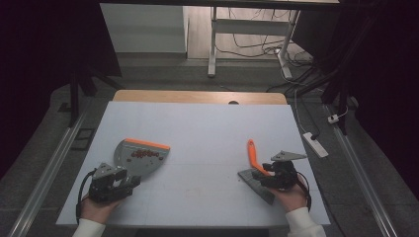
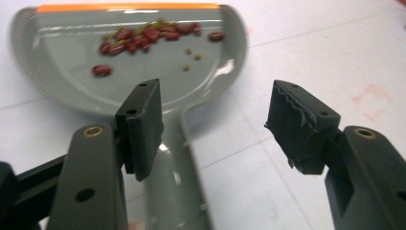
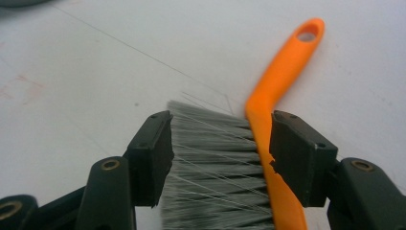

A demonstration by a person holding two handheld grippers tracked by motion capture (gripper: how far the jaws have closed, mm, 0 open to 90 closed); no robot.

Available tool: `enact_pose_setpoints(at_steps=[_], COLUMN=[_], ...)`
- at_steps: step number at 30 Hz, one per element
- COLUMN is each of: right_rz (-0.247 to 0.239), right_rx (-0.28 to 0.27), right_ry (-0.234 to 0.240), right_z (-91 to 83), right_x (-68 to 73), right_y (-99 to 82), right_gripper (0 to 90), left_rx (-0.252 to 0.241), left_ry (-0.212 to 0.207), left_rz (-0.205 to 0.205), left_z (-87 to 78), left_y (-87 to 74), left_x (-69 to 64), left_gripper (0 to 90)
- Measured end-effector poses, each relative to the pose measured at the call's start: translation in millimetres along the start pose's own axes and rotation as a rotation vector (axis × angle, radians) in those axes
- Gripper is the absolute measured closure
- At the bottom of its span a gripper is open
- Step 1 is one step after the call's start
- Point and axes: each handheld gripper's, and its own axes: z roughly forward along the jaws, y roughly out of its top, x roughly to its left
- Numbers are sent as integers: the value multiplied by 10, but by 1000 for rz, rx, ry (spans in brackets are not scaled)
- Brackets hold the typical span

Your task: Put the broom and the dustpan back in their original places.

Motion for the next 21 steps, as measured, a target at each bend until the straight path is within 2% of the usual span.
enact_pose_setpoints(at_steps=[7,13,21], right_rz=[-41,-77,-114], right_rx=[-10,-4,-4], right_ry=[50,87,108], right_z=[9,43,84], right_x=[82,162,248], right_y=[11,14,14], right_gripper=[409,415,415], left_rx=[20,38,65], left_ry=[-69,-105,-140], left_rz=[57,92,139], left_z=[77,140,227], left_y=[53,105,154], left_x=[-42,-53,-91], left_gripper=[369,365,347])
